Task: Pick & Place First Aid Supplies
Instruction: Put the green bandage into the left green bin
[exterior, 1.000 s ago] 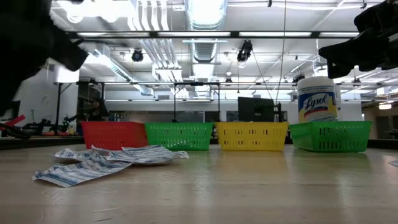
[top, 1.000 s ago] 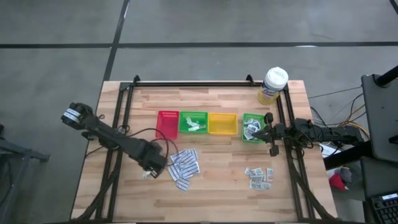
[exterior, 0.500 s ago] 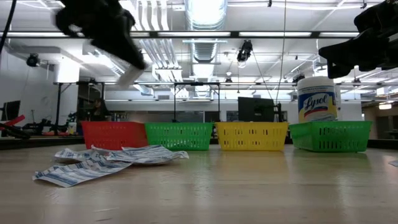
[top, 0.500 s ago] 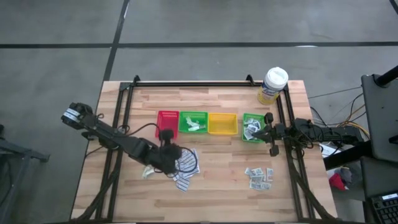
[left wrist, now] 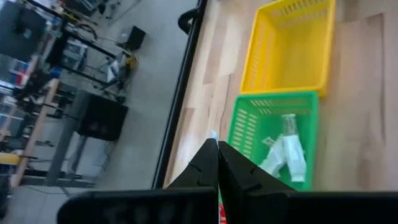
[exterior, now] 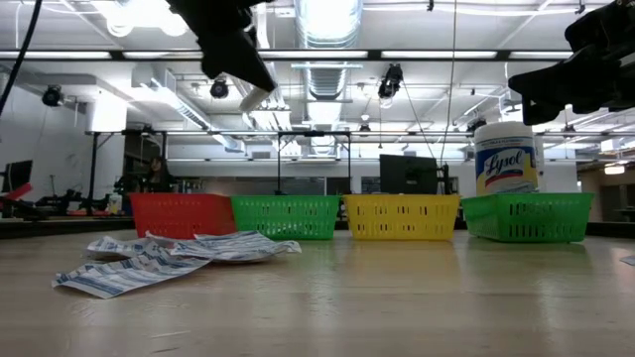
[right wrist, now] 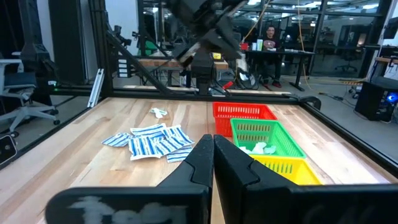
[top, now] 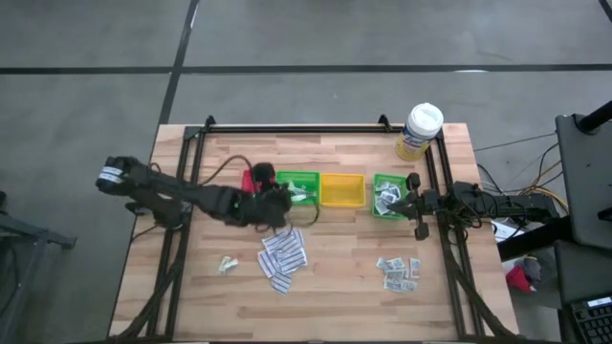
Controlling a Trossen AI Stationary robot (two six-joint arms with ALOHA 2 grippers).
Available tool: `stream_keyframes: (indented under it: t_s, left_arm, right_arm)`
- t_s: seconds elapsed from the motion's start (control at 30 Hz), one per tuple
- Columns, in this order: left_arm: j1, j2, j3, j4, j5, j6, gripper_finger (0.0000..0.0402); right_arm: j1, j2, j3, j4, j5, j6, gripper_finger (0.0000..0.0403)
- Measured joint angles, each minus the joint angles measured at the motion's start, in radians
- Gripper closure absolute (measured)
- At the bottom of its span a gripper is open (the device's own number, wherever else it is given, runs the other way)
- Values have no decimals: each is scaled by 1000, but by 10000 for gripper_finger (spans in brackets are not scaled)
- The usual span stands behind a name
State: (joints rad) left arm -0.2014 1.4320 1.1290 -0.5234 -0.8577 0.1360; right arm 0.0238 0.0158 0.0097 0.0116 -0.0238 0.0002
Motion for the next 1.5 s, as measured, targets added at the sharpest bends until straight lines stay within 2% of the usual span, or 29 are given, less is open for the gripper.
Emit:
stream_keyframes:
  t_s: [0.23, 0.43, 1.1, 1.5]
  left_arm:
    - [153, 7, 64, -1, 204, 51, 401]
    - [235, 69, 111, -6, 321, 69, 401]
    - [333, 502, 412, -247, 505, 133, 402]
    - [358, 537, 402, -296, 597, 142, 402]
  right_arm:
    - [0, 0, 0, 0, 0, 0, 394]
    - [0, 1, 0, 0, 0, 0, 394]
    - [0, 6, 0, 0, 0, 0, 394]
    - [0, 8, 0, 0, 0, 0, 394]
